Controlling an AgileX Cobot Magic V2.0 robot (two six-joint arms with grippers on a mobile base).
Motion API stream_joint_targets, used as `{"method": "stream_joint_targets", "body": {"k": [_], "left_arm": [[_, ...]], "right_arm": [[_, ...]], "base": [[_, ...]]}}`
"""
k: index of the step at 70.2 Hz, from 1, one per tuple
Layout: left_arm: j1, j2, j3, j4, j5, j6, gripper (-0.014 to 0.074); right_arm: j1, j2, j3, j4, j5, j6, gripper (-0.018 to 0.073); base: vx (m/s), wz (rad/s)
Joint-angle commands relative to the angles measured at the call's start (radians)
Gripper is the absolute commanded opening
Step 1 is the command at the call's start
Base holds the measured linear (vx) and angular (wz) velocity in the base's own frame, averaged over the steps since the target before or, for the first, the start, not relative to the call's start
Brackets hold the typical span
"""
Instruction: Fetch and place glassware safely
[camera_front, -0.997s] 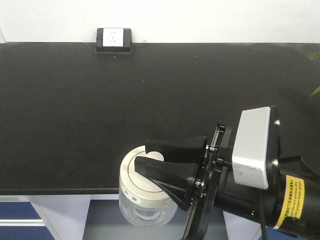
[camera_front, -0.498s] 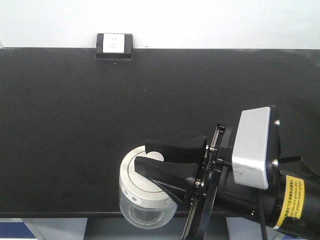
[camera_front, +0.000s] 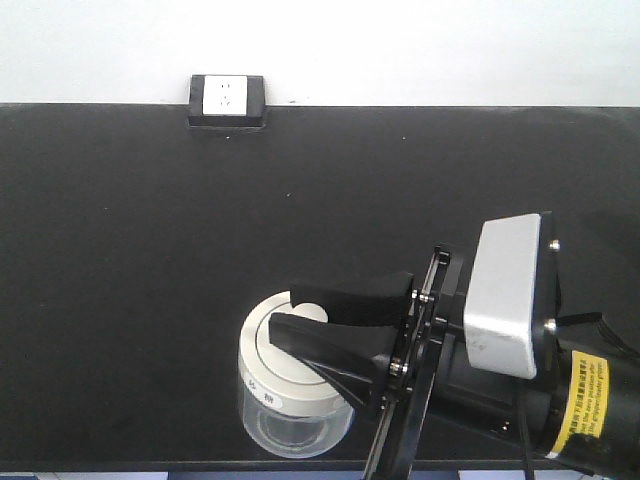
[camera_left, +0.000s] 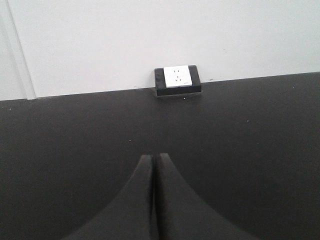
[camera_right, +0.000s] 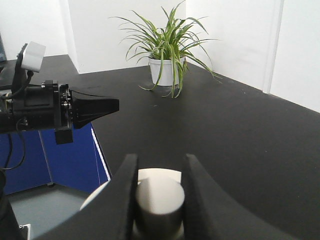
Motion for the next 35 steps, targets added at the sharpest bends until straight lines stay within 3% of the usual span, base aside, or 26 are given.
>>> {"method": "stream_joint_targets", "body": {"k": [1, 35], "left_arm": [[-0.008, 0.008, -0.027, -0.009, -0.071, -0.006, -0.0007], [-0.008, 0.008, -0.027, -0.009, -0.071, -0.006, -0.0007]], "right_arm": [[0.001, -0.021, -0.038, 0.037, -0.076, -0.008, 0.0], [0.001, -0.021, -0.038, 0.037, -0.076, -0.008, 0.0]], "base": [[0.06, 0.0], [0.05, 0.01]]}}
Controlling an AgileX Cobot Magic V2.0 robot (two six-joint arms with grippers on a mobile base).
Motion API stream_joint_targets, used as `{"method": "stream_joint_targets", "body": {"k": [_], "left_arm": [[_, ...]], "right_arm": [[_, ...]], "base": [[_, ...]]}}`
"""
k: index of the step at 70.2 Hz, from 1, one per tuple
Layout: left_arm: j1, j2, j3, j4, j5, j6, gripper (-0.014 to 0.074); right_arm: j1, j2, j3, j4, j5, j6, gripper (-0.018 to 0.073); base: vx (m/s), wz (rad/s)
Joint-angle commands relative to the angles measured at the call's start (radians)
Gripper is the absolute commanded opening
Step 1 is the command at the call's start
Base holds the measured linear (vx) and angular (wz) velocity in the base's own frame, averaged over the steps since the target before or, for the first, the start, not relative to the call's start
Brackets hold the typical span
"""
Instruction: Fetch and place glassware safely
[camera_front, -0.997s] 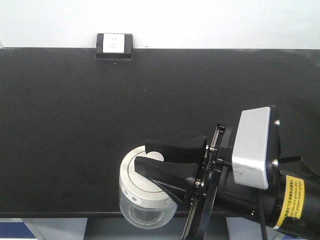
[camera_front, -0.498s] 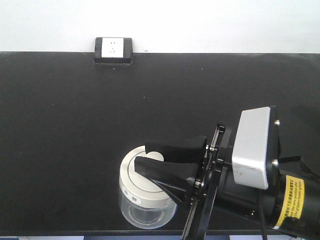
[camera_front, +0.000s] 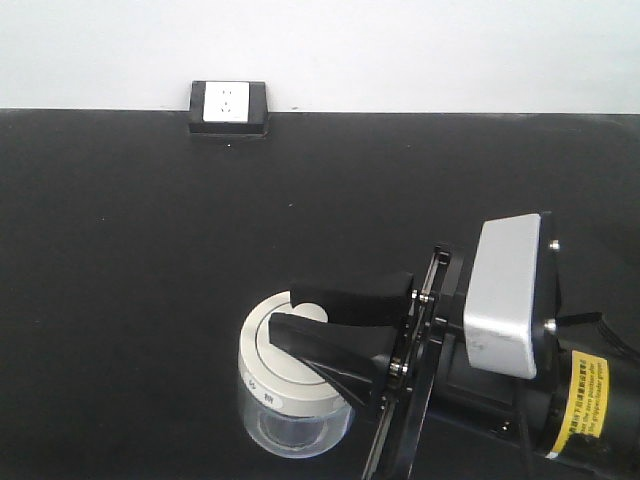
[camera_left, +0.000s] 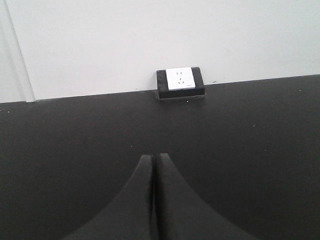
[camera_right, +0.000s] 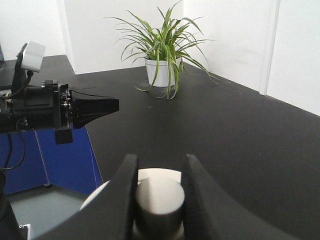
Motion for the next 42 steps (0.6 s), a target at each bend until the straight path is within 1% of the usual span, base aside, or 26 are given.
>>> {"method": "stream_joint_targets", "body": {"k": [1, 42], "left_arm": [[-0.008, 0.008, -0.027, -0.009, -0.071, -0.006, -0.0007], [-0.008, 0.008, -0.027, -0.009, -0.071, -0.006, -0.0007]], "right_arm": [[0.001, -0.021, -0.038, 0.037, -0.076, -0.008, 0.0], [0.001, -0.021, -0.038, 0.037, -0.076, -0.008, 0.0]], "base": [[0.04, 0.02], [0.01, 0.0]]}}
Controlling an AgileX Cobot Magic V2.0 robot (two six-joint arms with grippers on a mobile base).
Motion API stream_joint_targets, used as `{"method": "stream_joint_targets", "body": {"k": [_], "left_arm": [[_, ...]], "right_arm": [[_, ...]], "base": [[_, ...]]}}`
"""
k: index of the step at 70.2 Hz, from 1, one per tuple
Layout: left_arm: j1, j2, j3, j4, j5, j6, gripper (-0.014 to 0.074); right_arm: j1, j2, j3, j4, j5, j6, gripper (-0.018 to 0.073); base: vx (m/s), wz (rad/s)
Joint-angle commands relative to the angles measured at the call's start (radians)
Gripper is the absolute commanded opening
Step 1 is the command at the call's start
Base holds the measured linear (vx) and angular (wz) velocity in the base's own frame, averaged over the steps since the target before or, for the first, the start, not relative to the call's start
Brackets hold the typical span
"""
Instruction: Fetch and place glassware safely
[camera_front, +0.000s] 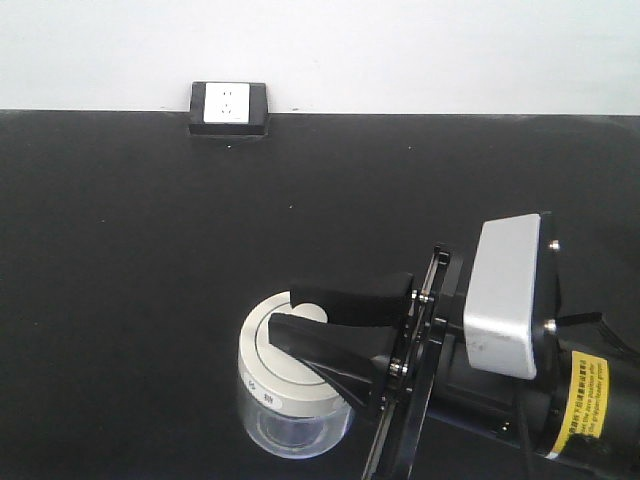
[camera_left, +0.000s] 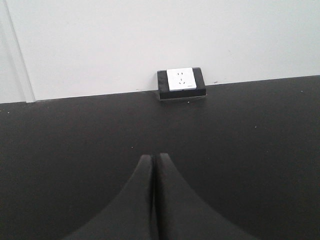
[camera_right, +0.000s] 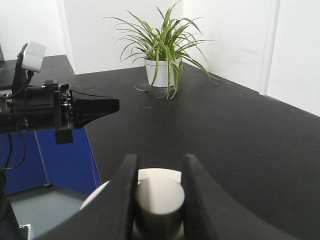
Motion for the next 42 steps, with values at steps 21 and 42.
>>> {"method": "stream_joint_targets", "body": {"k": [21, 42], "left_arm": [[-0.008, 0.008, -0.027, -0.009, -0.071, -0.006, -0.0007], [-0.008, 0.008, -0.027, -0.009, -0.071, -0.006, -0.0007]], "right_arm": [[0.001, -0.021, -0.038, 0.037, -0.076, -0.008, 0.0], [-0.004, -0.012, -0.041, 0.043, -0.057, 0.0, 0.0]], "base": [[0.0, 0.0], [0.0, 0.0]]}}
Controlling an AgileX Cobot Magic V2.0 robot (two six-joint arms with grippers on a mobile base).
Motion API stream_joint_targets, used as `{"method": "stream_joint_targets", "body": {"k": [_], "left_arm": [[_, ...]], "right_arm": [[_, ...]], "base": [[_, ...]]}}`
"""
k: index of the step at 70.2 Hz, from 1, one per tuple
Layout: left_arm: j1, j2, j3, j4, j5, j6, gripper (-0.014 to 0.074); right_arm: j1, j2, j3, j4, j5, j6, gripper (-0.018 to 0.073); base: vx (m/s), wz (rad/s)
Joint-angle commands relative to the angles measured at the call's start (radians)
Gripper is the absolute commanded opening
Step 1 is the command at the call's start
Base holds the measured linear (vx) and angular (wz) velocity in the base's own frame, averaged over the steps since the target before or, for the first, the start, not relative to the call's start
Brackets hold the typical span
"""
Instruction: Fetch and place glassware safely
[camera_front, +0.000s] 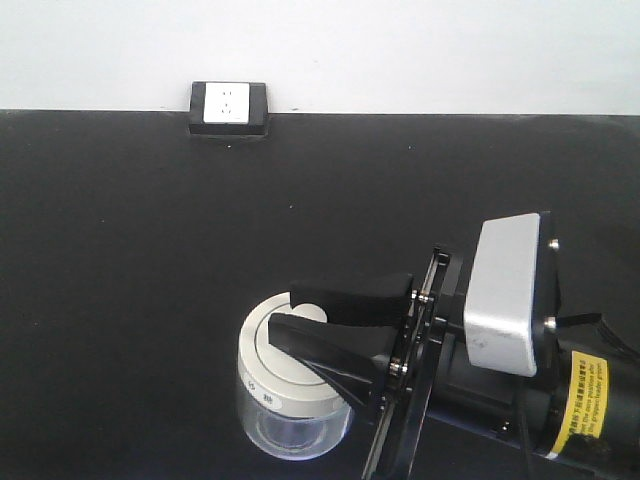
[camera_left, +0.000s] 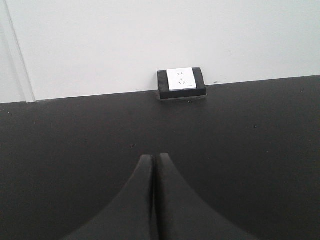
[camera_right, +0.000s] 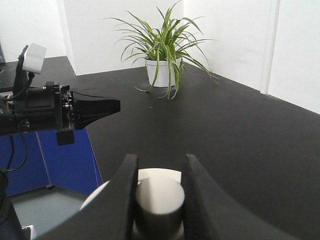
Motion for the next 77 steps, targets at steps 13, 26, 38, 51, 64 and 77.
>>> {"method": "stream_joint_targets", "body": {"k": [13, 26, 38, 51, 64, 77], "left_arm": [[-0.008, 0.008, -0.027, -0.009, -0.071, -0.006, -0.0007], [-0.008, 0.008, -0.027, -0.009, -0.071, -0.006, -0.0007], [-0.008, 0.008, -0.027, -0.009, -0.071, -0.006, -0.0007], [-0.008, 0.008, -0.027, -0.009, -0.071, -0.006, -0.0007], [-0.008, 0.008, -0.027, -0.009, -0.071, -0.006, -0.0007], [-0.008, 0.008, -0.027, -0.009, -0.071, -0.006, -0.0007]], "right_arm": [[-0.004, 0.024, -0.048, 0.079, -0.007, -0.098, 0.0], [-0.004, 0.095, -0.133, 0.075, 0.033, -0.177, 0.0], [-0.027, 0.184, -0.234, 0.067, 0.045, -0.212, 0.0], [-0.159, 0.273, -0.29, 0.064, -0.097, -0.185, 0.0], [-0.324, 0.378, -0.342, -0.025, -0.262, -0.155, 0.0], [-0.449, 0.522, -0.43, -0.106, -0.426, -0.147, 0.0]], "base": [[0.0, 0.0], [0.0, 0.0], [0.0, 0.0], [0.0, 0.0], [0.0, 0.0], [0.0, 0.0]]}}
